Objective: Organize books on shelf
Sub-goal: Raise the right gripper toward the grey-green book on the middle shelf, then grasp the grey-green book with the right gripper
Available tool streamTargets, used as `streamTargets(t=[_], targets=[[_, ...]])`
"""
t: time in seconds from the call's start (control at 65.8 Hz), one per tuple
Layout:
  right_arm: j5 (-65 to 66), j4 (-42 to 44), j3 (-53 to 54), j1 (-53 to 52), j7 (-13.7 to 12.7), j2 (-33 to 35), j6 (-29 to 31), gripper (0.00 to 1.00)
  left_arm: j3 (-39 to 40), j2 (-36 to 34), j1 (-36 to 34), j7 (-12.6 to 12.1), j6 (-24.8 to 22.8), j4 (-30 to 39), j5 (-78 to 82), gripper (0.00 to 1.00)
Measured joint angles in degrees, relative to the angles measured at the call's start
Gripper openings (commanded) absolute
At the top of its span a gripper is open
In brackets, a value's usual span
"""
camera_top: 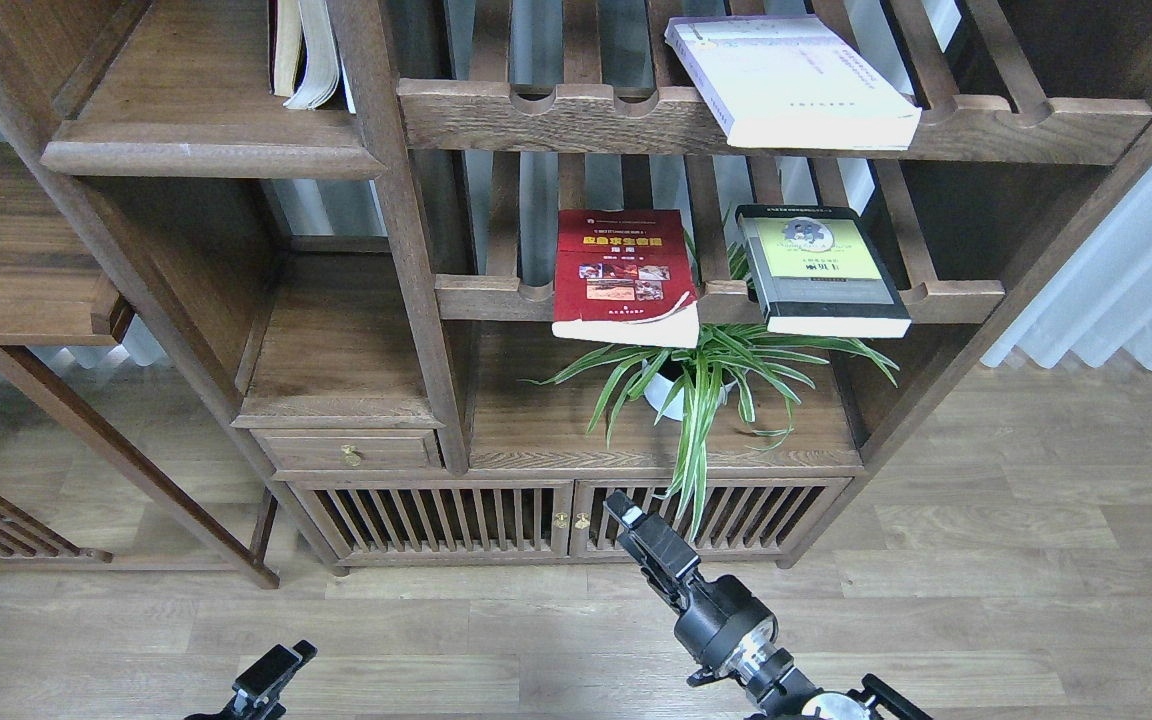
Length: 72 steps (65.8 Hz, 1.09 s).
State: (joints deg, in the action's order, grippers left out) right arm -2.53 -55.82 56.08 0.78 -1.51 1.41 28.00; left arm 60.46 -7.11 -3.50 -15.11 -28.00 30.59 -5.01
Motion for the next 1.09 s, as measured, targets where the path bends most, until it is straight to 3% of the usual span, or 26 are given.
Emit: streamTargets(t=[0.547, 0.927, 1.094], targets=[[-2.0, 6.2, 0.6, -3.5, 0.7, 3.0, 0.0, 0.99, 5.7, 0.4, 1.6, 0.1, 0.0, 0.2, -0.1, 1.00], [-11.7, 6.1, 12.1, -10.6, 2.9, 0.4, 0.0, 0.99, 6.3, 0.5, 2.3, 0.1, 0.0, -0.5, -2.6, 1.00], [-12.0, 6.4, 14.4, -14.0, 5.4, 0.3, 0.0, 0.99, 6.3, 0.5, 2.3, 0.1, 0.0, -0.5, -2.8, 1.00]])
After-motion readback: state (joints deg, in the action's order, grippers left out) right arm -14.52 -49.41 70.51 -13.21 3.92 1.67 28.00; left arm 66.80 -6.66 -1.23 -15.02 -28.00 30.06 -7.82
